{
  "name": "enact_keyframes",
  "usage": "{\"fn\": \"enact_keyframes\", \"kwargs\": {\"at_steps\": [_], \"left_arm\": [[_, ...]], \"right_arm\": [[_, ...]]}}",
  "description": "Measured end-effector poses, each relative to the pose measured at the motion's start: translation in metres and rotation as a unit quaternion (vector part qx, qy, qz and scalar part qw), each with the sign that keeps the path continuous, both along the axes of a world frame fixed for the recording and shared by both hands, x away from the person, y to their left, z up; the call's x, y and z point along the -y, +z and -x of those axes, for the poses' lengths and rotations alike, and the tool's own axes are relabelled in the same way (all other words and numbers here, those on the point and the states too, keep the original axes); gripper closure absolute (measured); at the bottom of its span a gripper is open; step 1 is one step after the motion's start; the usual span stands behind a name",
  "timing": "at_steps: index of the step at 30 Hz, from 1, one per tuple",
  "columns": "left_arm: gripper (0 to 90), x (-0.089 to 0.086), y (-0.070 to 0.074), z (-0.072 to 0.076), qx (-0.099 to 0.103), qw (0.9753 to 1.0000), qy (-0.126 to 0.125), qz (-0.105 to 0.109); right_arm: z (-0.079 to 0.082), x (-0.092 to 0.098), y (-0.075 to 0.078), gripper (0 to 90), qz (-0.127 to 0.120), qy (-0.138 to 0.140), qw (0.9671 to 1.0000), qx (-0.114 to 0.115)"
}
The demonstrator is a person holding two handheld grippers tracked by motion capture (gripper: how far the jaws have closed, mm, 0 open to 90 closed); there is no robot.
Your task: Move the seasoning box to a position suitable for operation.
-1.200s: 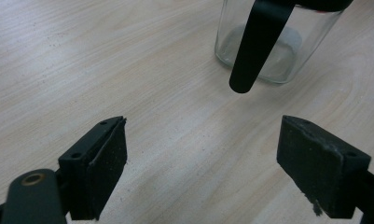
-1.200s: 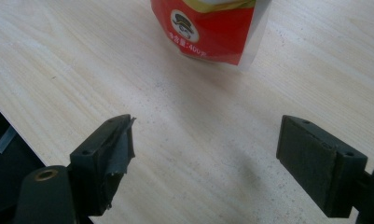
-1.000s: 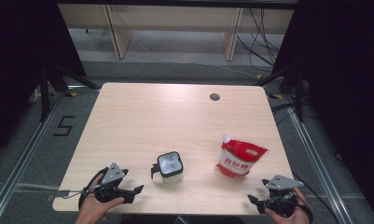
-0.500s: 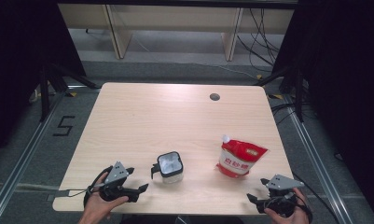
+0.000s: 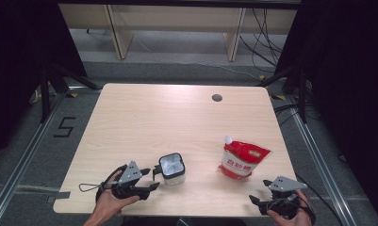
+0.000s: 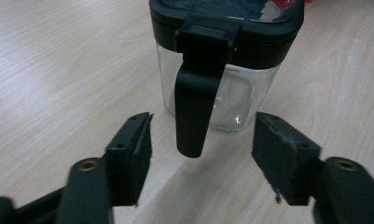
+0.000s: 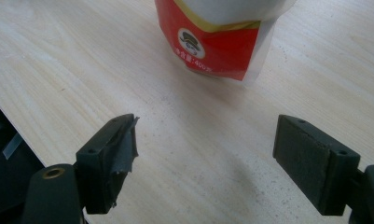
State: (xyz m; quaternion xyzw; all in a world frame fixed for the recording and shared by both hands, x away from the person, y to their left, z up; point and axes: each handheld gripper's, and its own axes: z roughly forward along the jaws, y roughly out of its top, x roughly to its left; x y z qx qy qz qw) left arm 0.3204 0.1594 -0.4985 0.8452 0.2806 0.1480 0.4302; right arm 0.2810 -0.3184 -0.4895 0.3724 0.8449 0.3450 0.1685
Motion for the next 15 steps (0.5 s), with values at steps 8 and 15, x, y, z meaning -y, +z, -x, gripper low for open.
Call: {"fn": "enact_keyframes", "kwargs": {"at_steps": [8,15], "left_arm": [[70.5,0.0046,-0.0002,-0.0061,0.023,0.9995,0.008,0.022],[72.8,0.0026,0.0022,-0.0098,0.036,0.9993,0.001,-0.009]], "right_arm": [[0.0005,-0.0005,-0.0003,22.6,0.004,0.000,1.0000,-0.002],[0.0003,-0.0007,-0.0006,22.4,0.006,-0.001,1.0000,-0.003]]}}
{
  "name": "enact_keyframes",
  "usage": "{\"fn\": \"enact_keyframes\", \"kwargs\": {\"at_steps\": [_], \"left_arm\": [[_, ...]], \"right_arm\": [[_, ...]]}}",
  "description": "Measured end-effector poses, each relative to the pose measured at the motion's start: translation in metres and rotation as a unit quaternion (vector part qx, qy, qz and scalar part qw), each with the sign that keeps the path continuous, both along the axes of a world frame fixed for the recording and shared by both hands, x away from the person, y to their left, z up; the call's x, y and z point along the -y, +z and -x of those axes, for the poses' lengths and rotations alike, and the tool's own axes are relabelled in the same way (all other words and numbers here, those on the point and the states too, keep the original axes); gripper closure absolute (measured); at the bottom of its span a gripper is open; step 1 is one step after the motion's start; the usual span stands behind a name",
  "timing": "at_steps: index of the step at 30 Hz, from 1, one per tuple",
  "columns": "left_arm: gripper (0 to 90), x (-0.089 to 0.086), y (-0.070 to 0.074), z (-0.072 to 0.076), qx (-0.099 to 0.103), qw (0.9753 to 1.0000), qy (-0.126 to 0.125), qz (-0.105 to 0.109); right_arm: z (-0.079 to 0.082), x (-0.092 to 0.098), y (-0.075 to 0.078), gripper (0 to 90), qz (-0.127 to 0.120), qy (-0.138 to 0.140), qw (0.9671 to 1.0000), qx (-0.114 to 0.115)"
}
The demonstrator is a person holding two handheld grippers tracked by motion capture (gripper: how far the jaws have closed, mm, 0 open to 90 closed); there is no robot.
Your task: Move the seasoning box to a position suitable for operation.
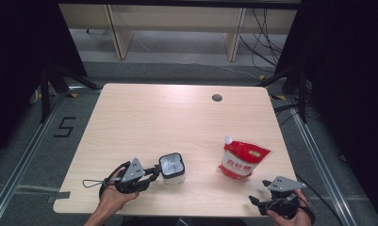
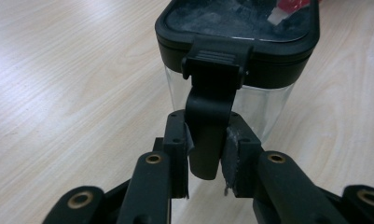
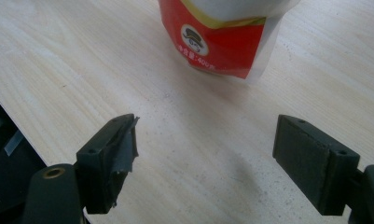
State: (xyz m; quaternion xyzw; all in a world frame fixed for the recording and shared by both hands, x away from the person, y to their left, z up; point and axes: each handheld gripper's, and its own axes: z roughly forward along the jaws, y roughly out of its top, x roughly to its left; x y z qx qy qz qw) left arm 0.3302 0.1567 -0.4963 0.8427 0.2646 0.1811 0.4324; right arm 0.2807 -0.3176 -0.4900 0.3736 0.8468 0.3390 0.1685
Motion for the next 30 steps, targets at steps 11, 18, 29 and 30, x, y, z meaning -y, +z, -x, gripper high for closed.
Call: {"fn": "enact_keyframes", "kwargs": {"at_steps": [11,18,29,30], "left_arm": [[73.8,-0.001,-0.001,-0.011,0.000,1.0000,0.002,0.003],[73.9,-0.001,0.000,-0.012,0.009,0.9997,-0.007,0.021],[73.7,0.004,0.001,-0.008,0.004,0.9990,-0.020,0.039],[73.7,0.004,0.001,-0.008,0.008,0.9991,-0.026,0.033]], "right_arm": [[0.000,-0.001,0.000,22.6,-0.002,0.003,1.0000,-0.002],[-0.001,-0.001,-0.001,22.7,-0.004,0.016,0.9999,0.003],[-0.001,-0.002,-0.001,22.6,-0.012,0.015,0.9998,-0.008],[-0.001,-0.001,0.000,22.6,-0.011,0.013,0.9998,-0.004]]}}
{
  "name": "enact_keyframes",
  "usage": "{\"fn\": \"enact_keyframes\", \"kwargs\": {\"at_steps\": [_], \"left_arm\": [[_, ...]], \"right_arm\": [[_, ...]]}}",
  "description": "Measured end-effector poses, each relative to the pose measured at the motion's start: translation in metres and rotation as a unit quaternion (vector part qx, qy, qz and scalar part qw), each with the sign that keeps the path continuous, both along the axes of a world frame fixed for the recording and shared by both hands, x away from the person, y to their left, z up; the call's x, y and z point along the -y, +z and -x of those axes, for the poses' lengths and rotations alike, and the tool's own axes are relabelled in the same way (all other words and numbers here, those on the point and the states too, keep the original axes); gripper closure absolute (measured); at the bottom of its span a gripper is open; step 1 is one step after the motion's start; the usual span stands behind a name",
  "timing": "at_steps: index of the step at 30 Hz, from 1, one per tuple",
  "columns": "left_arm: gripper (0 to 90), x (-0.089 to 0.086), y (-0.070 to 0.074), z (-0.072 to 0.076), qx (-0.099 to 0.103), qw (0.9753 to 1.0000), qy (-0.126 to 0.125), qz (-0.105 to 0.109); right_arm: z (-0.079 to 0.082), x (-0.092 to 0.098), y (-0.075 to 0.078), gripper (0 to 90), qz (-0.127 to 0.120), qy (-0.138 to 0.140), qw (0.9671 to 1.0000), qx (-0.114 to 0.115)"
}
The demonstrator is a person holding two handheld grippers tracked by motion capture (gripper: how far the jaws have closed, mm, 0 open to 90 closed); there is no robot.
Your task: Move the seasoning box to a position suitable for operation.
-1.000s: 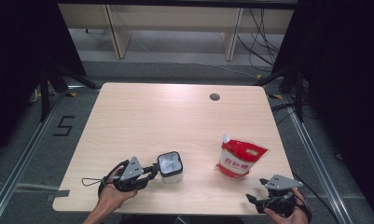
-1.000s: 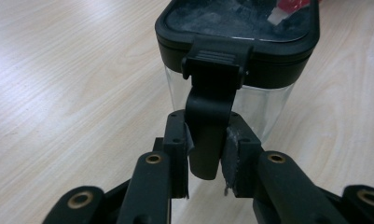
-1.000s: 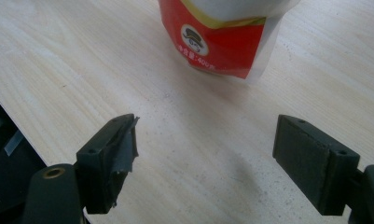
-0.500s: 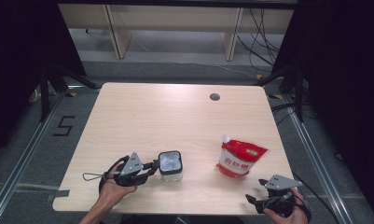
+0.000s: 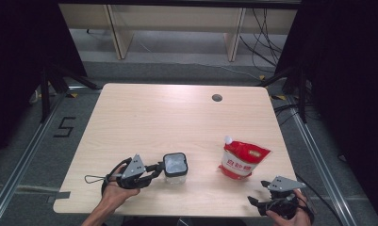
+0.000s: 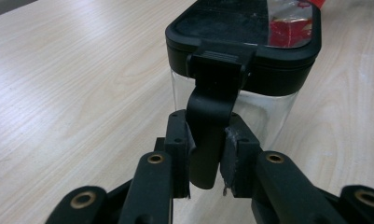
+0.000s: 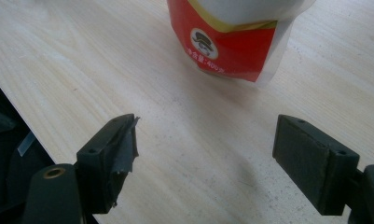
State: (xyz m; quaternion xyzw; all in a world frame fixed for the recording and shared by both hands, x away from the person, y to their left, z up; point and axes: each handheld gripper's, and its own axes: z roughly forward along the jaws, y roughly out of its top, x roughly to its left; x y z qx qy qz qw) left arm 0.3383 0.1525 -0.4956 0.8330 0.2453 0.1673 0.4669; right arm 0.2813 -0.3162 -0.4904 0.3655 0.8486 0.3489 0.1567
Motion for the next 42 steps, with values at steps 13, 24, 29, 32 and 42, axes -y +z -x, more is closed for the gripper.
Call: {"fn": "enact_keyframes", "kwargs": {"at_steps": [13,24,29,32,42], "left_arm": [[73.8,0.027,-0.003,0.011,-0.010,0.9988,-0.048,0.004],[73.8,0.041,-0.004,0.012,-0.017,0.9981,-0.060,0.006],[73.4,0.040,-0.004,0.011,-0.025,0.9979,-0.060,-0.001],[71.0,0.040,-0.004,0.010,-0.028,0.9974,-0.065,0.009],[35.6,0.037,0.006,0.019,-0.051,0.9976,-0.036,0.029]], "right_arm": [[0.001,0.000,0.000,22.4,-0.005,-0.005,1.0000,-0.001],[0.000,0.000,0.001,22.3,0.002,0.005,0.9999,0.011],[0.000,0.000,0.000,22.3,0.001,0.006,0.9999,0.010],[0.001,0.000,0.000,22.3,-0.007,0.002,1.0000,0.001],[0.000,-0.001,-0.001,22.0,-0.014,0.008,0.9999,0.003]]}}
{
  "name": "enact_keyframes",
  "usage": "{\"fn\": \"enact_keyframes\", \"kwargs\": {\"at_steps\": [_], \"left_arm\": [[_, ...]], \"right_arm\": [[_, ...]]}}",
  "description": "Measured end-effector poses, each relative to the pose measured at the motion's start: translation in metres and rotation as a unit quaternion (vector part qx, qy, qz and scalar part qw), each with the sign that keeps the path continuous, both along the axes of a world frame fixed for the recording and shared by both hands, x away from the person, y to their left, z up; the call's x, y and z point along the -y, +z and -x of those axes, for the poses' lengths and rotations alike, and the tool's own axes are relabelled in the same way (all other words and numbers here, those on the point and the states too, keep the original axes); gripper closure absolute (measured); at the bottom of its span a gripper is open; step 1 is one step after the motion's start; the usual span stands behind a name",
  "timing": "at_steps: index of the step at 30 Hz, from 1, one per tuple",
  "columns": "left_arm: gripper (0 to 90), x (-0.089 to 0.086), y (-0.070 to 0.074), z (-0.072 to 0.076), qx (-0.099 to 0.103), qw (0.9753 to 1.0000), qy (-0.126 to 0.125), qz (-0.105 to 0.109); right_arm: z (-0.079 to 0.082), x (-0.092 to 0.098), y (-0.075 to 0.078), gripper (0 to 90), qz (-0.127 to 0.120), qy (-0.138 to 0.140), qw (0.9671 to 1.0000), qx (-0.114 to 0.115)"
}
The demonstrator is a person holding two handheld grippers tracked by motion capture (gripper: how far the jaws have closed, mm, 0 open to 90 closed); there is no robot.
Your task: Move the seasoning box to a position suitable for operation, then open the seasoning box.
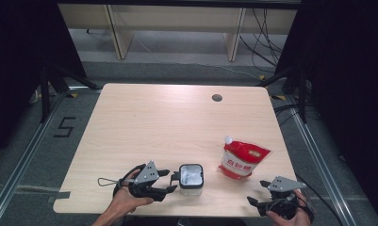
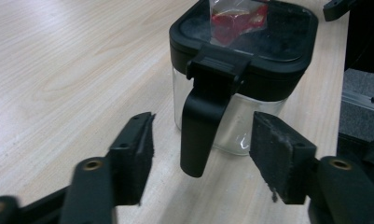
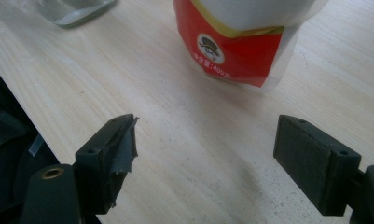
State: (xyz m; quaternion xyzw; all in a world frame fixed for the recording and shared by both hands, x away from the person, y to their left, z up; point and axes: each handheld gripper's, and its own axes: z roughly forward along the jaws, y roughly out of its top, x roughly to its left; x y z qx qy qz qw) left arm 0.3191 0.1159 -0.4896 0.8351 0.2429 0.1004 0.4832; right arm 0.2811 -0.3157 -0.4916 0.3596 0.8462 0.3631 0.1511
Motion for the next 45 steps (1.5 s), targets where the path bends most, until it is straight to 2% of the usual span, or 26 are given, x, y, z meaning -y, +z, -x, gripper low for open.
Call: {"fn": "enact_keyframes", "kwargs": {"at_steps": [1,6,7,8,11,12,14,15,17,19,20,22,25,26,27,28,29,31,32,33,34,37,38,39,42,45], "left_arm": [[33.8,-0.001,0.002,0.001,-0.001,1.0000,0.001,-0.004],[29.2,-0.003,0.009,0.004,-0.007,0.9999,0.012,0.007],[29.2,-0.004,0.012,0.004,-0.011,0.9998,0.017,0.000],[27.5,-0.006,0.015,0.004,-0.013,0.9997,0.021,0.006],[26.4,-0.008,0.018,0.005,-0.011,0.9997,0.022,0.005],[26.2,-0.008,0.020,0.007,-0.020,0.9992,0.031,0.011],[26.2,-0.010,0.022,0.007,-0.015,0.9994,0.032,0.006],[26.2,-0.009,0.022,0.007,-0.014,0.9991,0.037,0.012],[26.5,-0.010,0.023,0.007,-0.020,0.9990,0.039,0.013],[27.4,-0.011,0.025,0.007,-0.014,0.9992,0.037,0.006],[28.1,-0.011,0.025,0.008,-0.020,0.9987,0.043,0.020],[30.7,-0.012,0.027,0.008,-0.021,0.9986,0.046,0.015],[38.7,-0.011,0.029,0.007,-0.015,0.9988,0.037,0.029],[41.3,-0.011,0.033,0.008,-0.004,0.9991,0.034,0.024],[48.7,-0.011,0.033,0.008,-0.004,0.9991,0.034,0.024],[54.6,-0.011,0.034,0.009,0.006,0.9990,0.033,0.030],[54.6,-0.011,0.035,0.009,0.014,0.9989,0.033,0.032],[64.3,-0.010,0.038,0.011,0.025,0.9984,0.034,0.038],[73.6,-0.009,0.040,0.012,0.032,0.9984,0.031,0.036],[73.6,-0.008,0.041,0.012,0.035,0.9984,0.031,0.033],[79.4,-0.005,0.041,0.012,0.040,0.9985,0.026,0.026],[84.6,0.000,0.039,0.010,0.042,0.9985,0.028,0.020],[85.5,0.003,0.038,0.009,0.040,0.9984,0.029,0.029],[86.1,0.003,0.037,0.008,0.044,0.9987,0.022,0.015],[87.1,0.007,0.035,0.007,0.042,0.9985,0.027,0.022],[87.4,0.010,0.034,0.005,0.042,0.9985,0.028,0.023]], "right_arm": [[0.000,0.000,0.001,22.0,0.002,0.002,1.0000,0.000],[0.001,0.000,0.001,22.1,0.003,-0.002,1.0000,-0.002],[0.001,0.000,0.001,22.1,0.003,-0.002,1.0000,-0.002],[0.001,0.000,0.001,22.1,0.001,-0.001,1.0000,-0.001],[0.000,0.000,0.000,22.1,0.000,-0.001,1.0000,-0.001],[0.000,0.000,0.000,22.1,0.003,0.005,1.0000,-0.002],[0.000,-0.001,0.000,22.1,-0.001,0.008,1.0000,-0.005],[0.000,-0.001,0.000,22.1,0.002,0.004,1.0000,-0.005],[0.000,-0.001,0.000,22.1,0.003,0.002,1.0000,-0.003],[-0.001,-0.002,0.000,22.1,0.005,0.005,1.0000,-0.003],[-0.001,-0.002,0.000,22.1,0.005,0.005,1.0000,-0.003],[-0.001,-0.002,0.000,22.2,0.004,0.005,1.0000,-0.003],[-0.001,-0.003,0.000,22.5,0.004,0.008,1.0000,-0.004],[-0.001,-0.002,0.000,22.9,0.005,0.010,0.9999,-0.004],[-0.001,-0.002,0.000,22.9,0.005,0.010,0.9999,-0.004],[-0.001,-0.002,0.001,23.3,0.006,0.012,0.9999,0.002],[-0.001,-0.002,0.001,23.3,0.006,0.012,0.9999,0.002],[0.000,-0.003,0.001,23.9,0.002,0.010,0.9999,0.000],[0.000,-0.004,0.002,24.4,-0.002,0.017,0.9999,0.000],[0.000,-0.004,0.002,24.4,-0.002,0.017,0.9999,0.000],[0.001,-0.006,0.002,25.1,-0.002,0.019,0.9998,0.005],[0.002,-0.009,0.004,27.9,0.002,0.025,0.9996,0.012],[0.003,-0.010,0.005,29.1,0.000,0.025,0.9996,0.017],[0.004,-0.010,0.007,29.5,-0.001,0.026,0.9994,0.024],[0.006,-0.009,0.011,31.6,-0.008,0.026,0.9988,0.040],[0.007,-0.010,0.011,32.1,-0.010,0.028,0.9986,0.043]]}}
